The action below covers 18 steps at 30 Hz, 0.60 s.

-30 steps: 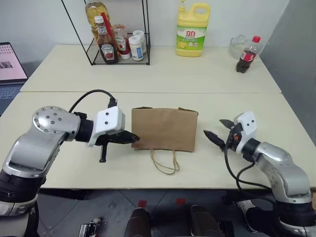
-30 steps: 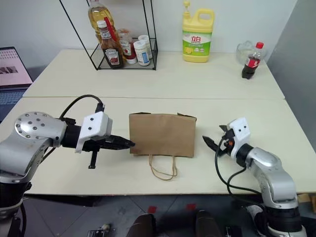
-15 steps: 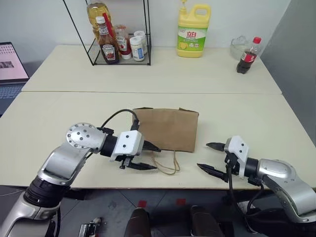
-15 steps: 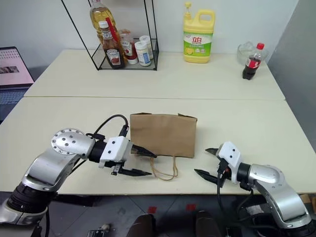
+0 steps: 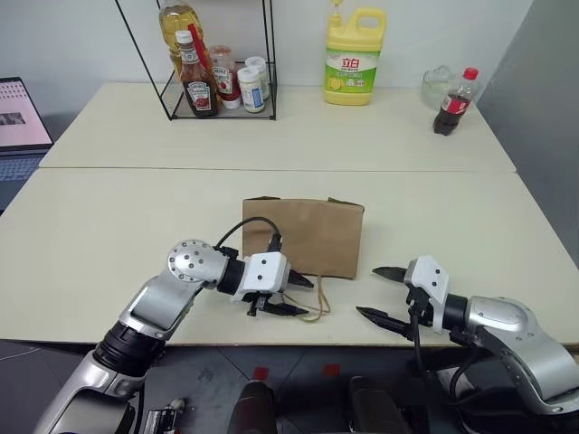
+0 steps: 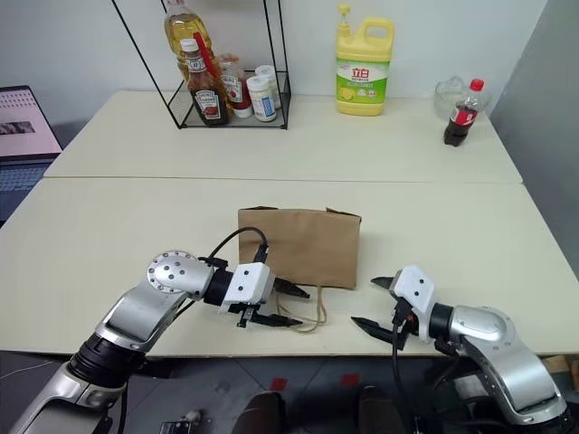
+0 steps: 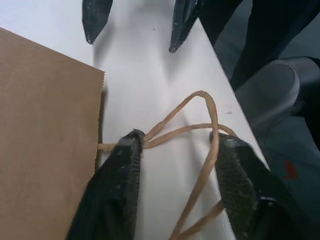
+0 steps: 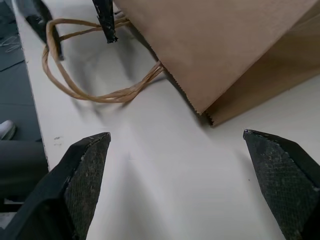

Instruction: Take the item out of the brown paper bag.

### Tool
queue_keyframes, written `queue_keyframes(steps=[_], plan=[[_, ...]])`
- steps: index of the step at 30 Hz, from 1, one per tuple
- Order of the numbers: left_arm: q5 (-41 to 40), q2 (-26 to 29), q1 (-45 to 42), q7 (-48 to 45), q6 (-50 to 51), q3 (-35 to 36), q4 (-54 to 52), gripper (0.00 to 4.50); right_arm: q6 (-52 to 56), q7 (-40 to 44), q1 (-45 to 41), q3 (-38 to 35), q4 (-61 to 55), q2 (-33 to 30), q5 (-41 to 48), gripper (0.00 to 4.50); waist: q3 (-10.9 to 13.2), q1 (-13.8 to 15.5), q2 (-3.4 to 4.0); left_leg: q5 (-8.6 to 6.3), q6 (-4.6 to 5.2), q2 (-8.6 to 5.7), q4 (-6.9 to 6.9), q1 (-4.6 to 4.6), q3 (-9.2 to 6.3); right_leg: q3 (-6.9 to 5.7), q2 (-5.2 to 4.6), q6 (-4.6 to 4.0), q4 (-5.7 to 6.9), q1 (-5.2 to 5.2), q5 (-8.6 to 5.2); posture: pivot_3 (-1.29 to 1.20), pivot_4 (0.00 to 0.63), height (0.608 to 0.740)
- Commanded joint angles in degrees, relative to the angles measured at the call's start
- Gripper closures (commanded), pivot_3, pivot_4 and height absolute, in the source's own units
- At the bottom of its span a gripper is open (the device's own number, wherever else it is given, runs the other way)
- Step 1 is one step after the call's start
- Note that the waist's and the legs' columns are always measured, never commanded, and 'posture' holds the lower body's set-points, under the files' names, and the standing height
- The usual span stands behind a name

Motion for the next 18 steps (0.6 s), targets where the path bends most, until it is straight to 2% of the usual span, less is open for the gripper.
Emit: queue_keyframes(steps=[1,4,11,18], plan=[[-2.87,-0.45,-1.36,0.37,3.18,1.72,-1.38,3.62,-2.94,1.93,0.59,0.63,-1.85,-1.63,-0.76,0.00,0.00,0.00,0.00,0.00,0.00,0.00,0.00,0.00,0.00,0.00,0.00,0.00,0.00,0.01,0.00,0.00,0.150,0.740],[-6.02,-0.71,-2.41,1.53,8.81,3.51,-2.05,4.48,-6.08,3.35,0.80,1.83,-1.82,-2.34,-1.86,0.00,0.00,0.00,0.00,0.00,0.00,0.00,0.00,0.00,-0.03,-0.03,0.00,0.00,0.00,0.01,0.00,0.00,0.150,0.740],[-11.82,-5.16,-6.84,10.30,23.04,8.88,1.70,4.48,-18.19,7.82,0.09,8.60,1.29,-3.35,-8.09,0.00,-0.01,-0.01,-0.03,0.00,0.00,-0.01,0.05,0.00,-0.06,-0.06,0.00,0.01,-0.01,0.05,0.00,0.00,0.150,0.740],[-14.01,-8.27,-9.16,16.36,28.70,12.30,4.10,4.48,-29.66,9.51,-3.79,12.21,7.02,-0.65,-11.39,0.00,-0.01,-0.03,-0.03,0.01,-0.02,-0.01,0.08,0.03,-0.10,-0.09,0.00,0.01,0.01,0.07,0.00,0.00,0.150,0.740]])
